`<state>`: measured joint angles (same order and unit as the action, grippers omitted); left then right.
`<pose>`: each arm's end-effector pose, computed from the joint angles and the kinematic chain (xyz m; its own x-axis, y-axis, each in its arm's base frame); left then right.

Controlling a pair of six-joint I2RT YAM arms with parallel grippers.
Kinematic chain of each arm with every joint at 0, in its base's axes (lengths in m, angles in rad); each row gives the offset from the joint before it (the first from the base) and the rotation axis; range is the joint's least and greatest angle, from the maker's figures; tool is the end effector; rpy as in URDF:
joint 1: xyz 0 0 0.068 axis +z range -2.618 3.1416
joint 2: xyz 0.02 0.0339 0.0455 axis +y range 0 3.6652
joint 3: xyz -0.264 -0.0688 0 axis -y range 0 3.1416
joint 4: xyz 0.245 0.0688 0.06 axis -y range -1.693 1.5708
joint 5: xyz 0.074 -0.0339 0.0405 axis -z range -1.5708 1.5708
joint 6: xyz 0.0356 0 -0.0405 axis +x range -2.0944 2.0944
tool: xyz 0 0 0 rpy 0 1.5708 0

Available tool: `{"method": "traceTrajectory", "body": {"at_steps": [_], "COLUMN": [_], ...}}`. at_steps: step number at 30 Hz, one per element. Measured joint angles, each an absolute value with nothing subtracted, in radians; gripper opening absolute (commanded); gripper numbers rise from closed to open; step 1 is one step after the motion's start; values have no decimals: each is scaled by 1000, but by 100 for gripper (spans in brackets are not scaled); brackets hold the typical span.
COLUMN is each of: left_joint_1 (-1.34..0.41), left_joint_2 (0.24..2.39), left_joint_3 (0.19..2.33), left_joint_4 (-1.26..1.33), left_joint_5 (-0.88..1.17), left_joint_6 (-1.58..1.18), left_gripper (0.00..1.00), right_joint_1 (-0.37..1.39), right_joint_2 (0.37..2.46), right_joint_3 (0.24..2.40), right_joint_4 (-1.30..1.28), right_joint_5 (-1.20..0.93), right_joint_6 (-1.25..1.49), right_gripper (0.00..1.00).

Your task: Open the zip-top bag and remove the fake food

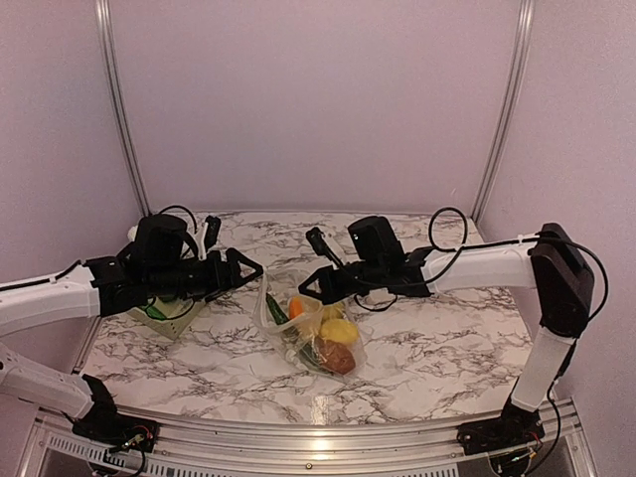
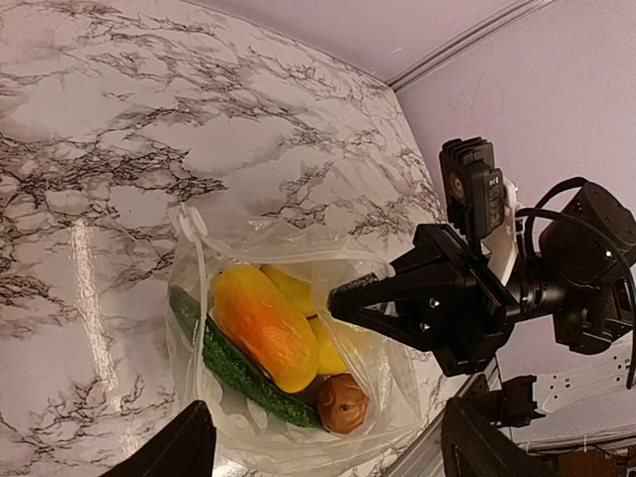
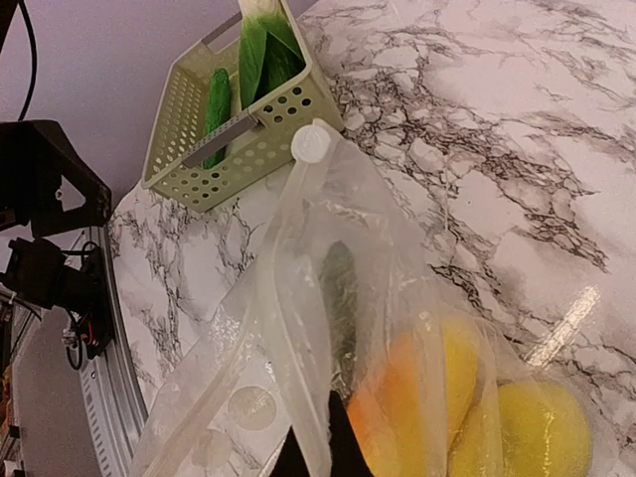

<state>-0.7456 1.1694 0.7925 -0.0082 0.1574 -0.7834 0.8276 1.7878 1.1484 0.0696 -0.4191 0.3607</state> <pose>0.1930 -0.1859 0.2811 -0.7437 -0.2619 -0.6151 0.3556 0.6241 -0.6957 0.2593 0.3035 0.2158 -0.6607 -0.2426 -0.7103 -0.7174 0.4824 0.5026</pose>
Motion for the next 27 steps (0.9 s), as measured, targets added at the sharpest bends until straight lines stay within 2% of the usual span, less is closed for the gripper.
{"method": "traceTrajectory", "body": {"at_steps": [6, 18, 27], "left_joint_1": [-833, -852, -852], "left_joint_2": [1316, 1593, 1716], "left_joint_3": [808, 923, 971], "left_joint_4": [31, 42, 2], "left_joint_5": [130, 76, -33], "left_joint_6": [-830, -901, -956], "left_gripper": [62, 52, 52], "right_joint_1": [828, 830, 832], "right_joint_2": [1797, 1845, 1867], "right_joint_3": [1168, 1187, 1187], "right_joint_4": [74, 78, 96], "right_joint_5": [-418, -419, -420], "right_joint_6": [370, 373, 384], "right_gripper": [0, 0, 0]}}
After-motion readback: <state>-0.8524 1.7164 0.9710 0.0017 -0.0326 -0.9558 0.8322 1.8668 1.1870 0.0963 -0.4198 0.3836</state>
